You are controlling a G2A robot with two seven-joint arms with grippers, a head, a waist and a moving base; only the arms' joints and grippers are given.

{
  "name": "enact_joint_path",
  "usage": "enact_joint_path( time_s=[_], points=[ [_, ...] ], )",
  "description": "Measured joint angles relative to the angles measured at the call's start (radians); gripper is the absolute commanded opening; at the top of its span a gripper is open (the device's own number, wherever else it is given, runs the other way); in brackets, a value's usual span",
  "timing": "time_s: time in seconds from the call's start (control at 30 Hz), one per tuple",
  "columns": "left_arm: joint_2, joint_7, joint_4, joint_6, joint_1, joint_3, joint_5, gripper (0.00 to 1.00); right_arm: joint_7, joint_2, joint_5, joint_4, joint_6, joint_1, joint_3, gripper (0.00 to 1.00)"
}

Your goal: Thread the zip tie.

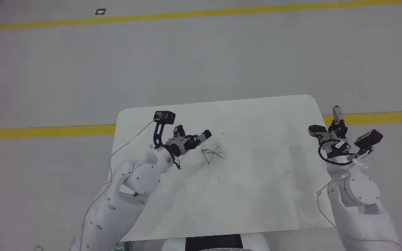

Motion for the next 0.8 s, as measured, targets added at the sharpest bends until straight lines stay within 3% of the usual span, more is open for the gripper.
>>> enact_joint_path(
  time_s=[0.07,0.13,0.23,0.47,0.53,0.63,0.8],
  points=[
    [0.000,-0.004,0.026,0.005,-0.036,0.023,0.103,1.00,0.000,0.000,0.000,0.000,0.000,0.000,0.000,1.00],
    [0.000,0.008,0.026,0.006,-0.032,0.023,0.157,1.00,0.000,0.000,0.000,0.000,0.000,0.000,0.000,1.00],
    [0.000,0.009,0.024,0.005,-0.029,0.021,0.105,1.00,0.000,0.000,0.000,0.000,0.000,0.000,0.000,1.00],
    [0.000,0.007,0.023,0.004,-0.030,0.023,0.100,1.00,0.000,0.000,0.000,0.000,0.000,0.000,0.000,1.00],
    [0.002,-0.028,0.018,-0.038,-0.064,0.046,0.136,1.00,0.000,0.000,0.000,0.000,0.000,0.000,0.000,1.00],
    [0.002,-0.098,0.058,-0.159,-0.135,0.077,0.207,1.00,0.000,0.000,0.000,0.000,0.000,0.000,0.000,1.00],
    [-0.002,-0.194,0.140,-0.246,-0.239,0.110,0.263,1.00,0.000,0.000,0.000,0.000,0.000,0.000,0.000,1.00]
  ],
)
